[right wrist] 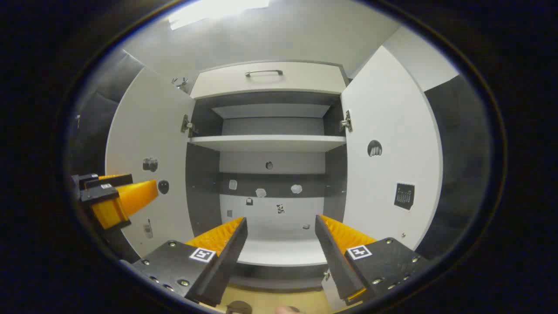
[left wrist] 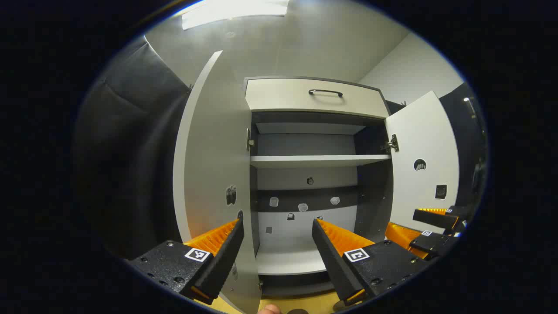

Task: Grab one shoe with the right hand and put it into the shoe cabinet, grab the other shoe with the left hand and put it into the shoe cabinet; then close the right door with the right hand and the left door with the left hand.

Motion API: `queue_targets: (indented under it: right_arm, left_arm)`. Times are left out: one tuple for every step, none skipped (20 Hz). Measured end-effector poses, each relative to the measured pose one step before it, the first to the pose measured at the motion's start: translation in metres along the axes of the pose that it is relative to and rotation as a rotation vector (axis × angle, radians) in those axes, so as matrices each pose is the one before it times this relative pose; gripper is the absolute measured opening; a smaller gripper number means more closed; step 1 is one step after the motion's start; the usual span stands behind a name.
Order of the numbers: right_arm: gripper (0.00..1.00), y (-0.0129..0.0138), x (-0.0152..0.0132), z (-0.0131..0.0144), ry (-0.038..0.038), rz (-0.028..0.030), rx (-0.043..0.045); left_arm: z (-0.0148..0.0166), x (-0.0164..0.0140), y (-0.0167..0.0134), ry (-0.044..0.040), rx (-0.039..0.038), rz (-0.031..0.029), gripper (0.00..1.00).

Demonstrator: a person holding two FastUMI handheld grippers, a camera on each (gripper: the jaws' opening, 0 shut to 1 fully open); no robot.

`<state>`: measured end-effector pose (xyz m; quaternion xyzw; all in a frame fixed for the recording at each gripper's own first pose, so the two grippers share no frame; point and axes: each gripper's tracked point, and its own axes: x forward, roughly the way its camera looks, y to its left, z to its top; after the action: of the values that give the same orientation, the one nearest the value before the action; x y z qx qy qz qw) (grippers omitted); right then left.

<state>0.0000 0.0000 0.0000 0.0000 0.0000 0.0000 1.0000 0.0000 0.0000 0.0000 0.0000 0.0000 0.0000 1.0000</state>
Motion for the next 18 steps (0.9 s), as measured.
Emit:
queue_targets:
  right_arm:
    - [0.94, 0.00134, 0.00097, -0.01136, 0.01669, 0.00227, -0.00855]
    - [0.94, 0.00136, 0.00131, -0.01326, 0.01906, 0.00322, -0.00877]
    - [0.94, 0.00192, 0.00113, -0.01643, 0.02907, 0.00473, -0.00901]
    - [0.91, 0.002, 0.00109, -0.0178, 0.02935, 0.00497, -0.0052]
    - [0.94, 0.00195, 0.00158, -0.01861, 0.03129, 0.00406, -0.00379]
    - [0.94, 0.00128, 0.00186, -0.01904, 0.02995, 0.00277, -0.00434]
    - [0.94, -0.00037, 0.00211, -0.02211, 0.03249, 0.00002, -0.00497]
    - [0.94, 0.00024, 0.00263, -0.02295, 0.03471, 0.00154, -0.00441]
    - [0.94, -0.00045, 0.00418, -0.02435, 0.0333, 0.00004, -0.00554]
    - [0.94, -0.00245, 0.0042, -0.0269, 0.04228, -0.00296, -0.01075]
    - [0.92, -0.00066, 0.00445, -0.02817, 0.04308, 0.00155, -0.01198]
    - [0.95, -0.00034, 0.00381, -0.02682, 0.04122, 0.00398, -0.00904]
    - [0.95, 0.00046, 0.00416, -0.02593, 0.03876, 0.00947, -0.00214]
    - [0.95, 0.00233, 0.00333, -0.02762, 0.04788, 0.01167, -0.00278]
    - [0.95, 0.00154, 0.00299, -0.02108, 0.04024, 0.00803, -0.00582]
    - [0.95, -0.00126, 0.0045, -0.02307, 0.04561, 0.00728, -0.00889]
    - [0.95, 0.00087, 0.00443, -0.0234, 0.04838, 0.00629, -0.01094]
    - [0.95, 0.00239, 0.00575, -0.02251, 0.04564, 0.01346, -0.00945]
  left_arm:
    - [0.00011, 0.00002, 0.00116, -0.00015, 0.00295, 0.0021, 0.92]
    - [0.00032, 0.00128, 0.00134, -0.00086, 0.0038, 0.00301, 0.92]
    - [0.00001, 0.00049, 0.00117, 0.00033, 0.00351, 0.00367, 0.96]
    - [-0.0001, 0.00135, 0.00179, -0.001, 0.0027, 0.00357, 0.92]
    - [0.00062, 0.00063, 0.00111, -0.00044, 0.00187, 0.00366, 0.96]
    - [-0.00082, 0.00018, 0.00105, -0.00036, 0.00155, 0.00312, 0.96]
    - [0.00044, 0.0008, 0.00167, -0.00025, 0.00044, 0.0036, 0.96]
    - [-0.00087, 0.00016, 0.00161, 0.00045, 0.00004, 0.0038, 0.96]
    - [0.0003, 0.00037, 0.00082, -0.00065, -0.00075, 0.00206, 0.96]
    - [-0.00038, 0.00029, 0.00153, -0.00077, -0.00074, 0.00186, 0.96]
    - [0.00031, -0.00004, 0.00025, -0.00091, 0.00042, 0.00104, 0.96]
    - [-0.0002, 0.00091, -0.00068, -0.00259, 0.00081, -0.0018, 0.95]
    - [-0.00005, 0.00018, -0.001, -0.00028, 0.00165, -0.00316, 0.92]
    - [-0.00154, 0.00068, -0.00053, 0.00312, 0.00229, -0.00108, 0.95]
    - [-0.00047, 0.0007, -0.00022, 0.00068, 0.00102, -0.00115, 0.95]
    - [-0.0012, 0.00107, -0.00064, 0.00256, -0.00056, -0.00127, 0.92]
    - [-0.0011, 0.00111, -0.001, 0.00196, -0.00219, -0.00335, 0.92]
    - [-0.00052, 0.00115, -0.00167, 0.00042, -0.00437, -0.00453, 0.93]
